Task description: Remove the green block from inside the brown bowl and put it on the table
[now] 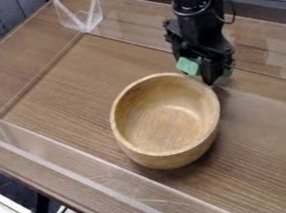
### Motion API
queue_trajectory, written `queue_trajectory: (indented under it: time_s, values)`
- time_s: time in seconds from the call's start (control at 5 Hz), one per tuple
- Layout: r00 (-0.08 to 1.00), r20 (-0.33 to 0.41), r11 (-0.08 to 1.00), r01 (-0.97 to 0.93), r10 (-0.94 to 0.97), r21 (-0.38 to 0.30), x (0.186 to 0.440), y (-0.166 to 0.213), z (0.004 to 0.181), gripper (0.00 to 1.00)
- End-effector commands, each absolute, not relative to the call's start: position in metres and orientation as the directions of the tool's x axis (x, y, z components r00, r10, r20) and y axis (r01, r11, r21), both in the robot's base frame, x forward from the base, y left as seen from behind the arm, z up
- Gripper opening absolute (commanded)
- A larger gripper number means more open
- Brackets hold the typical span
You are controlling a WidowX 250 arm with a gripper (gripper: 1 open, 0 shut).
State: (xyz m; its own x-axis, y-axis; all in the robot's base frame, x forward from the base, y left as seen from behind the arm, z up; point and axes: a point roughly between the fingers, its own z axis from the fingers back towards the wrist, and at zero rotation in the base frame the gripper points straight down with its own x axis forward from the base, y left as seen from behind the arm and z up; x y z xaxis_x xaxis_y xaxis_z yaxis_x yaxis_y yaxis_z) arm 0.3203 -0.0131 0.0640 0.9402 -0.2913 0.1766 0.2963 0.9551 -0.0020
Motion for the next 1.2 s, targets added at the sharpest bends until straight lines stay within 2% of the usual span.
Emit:
queue_trajectory:
  time_s: [0.0,0.2,0.8,1.0]
  values:
    - [0.912,0.283,0.953,0.302,-0.298,0.031,0.337,-0.012,0.097,0.00]
    - [0.899,0.295,0.944,0.328,-0.324,0.036,0.338,-0.015,0.101,0.00]
    - [0.890,0.301,0.938,0.341,-0.344,0.062,0.340,-0.006,0.086,0.00]
    - [0.881,0.292,0.927,0.368,-0.373,0.074,0.337,-0.018,0.094,0.00]
